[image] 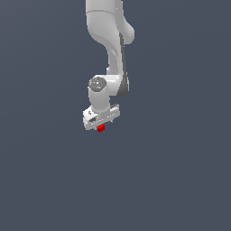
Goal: Pick up the red cube and move it to a goal position.
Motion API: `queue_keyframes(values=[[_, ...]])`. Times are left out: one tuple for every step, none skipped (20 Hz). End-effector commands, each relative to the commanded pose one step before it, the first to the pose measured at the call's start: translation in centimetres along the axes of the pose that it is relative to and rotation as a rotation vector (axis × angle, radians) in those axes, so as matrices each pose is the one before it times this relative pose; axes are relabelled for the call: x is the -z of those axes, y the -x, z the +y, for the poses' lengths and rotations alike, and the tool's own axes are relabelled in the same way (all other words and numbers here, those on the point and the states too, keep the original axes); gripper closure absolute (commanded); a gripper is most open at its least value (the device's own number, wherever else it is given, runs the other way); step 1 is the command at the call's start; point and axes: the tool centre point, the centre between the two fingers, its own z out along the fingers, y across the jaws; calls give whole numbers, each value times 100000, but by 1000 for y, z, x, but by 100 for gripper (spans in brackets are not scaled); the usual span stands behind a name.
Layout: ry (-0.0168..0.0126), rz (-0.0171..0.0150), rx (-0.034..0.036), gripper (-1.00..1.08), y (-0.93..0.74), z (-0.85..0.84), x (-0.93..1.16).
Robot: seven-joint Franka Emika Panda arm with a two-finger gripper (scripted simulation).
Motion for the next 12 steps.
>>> queue_keyframes(values=[[-25, 133, 3544, -92, 569, 496, -896], [-3, 33, 1109, -92, 180, 174, -288], [-2, 29, 1006, -92, 162, 160, -262], [-1, 24, 903, -92, 144, 146, -236], [0, 20, 799, -92, 127, 132, -209], [1, 17, 694, -92, 109, 116, -182], [2, 13, 590, -92, 92, 100, -154], [2, 10, 481, -92, 76, 84, -127], [2, 7, 375, -92, 58, 66, -99], [2, 5, 267, -92, 42, 47, -71], [1, 3, 169, -92, 21, 25, -42], [0, 0, 0, -92, 29, 30, -15]])
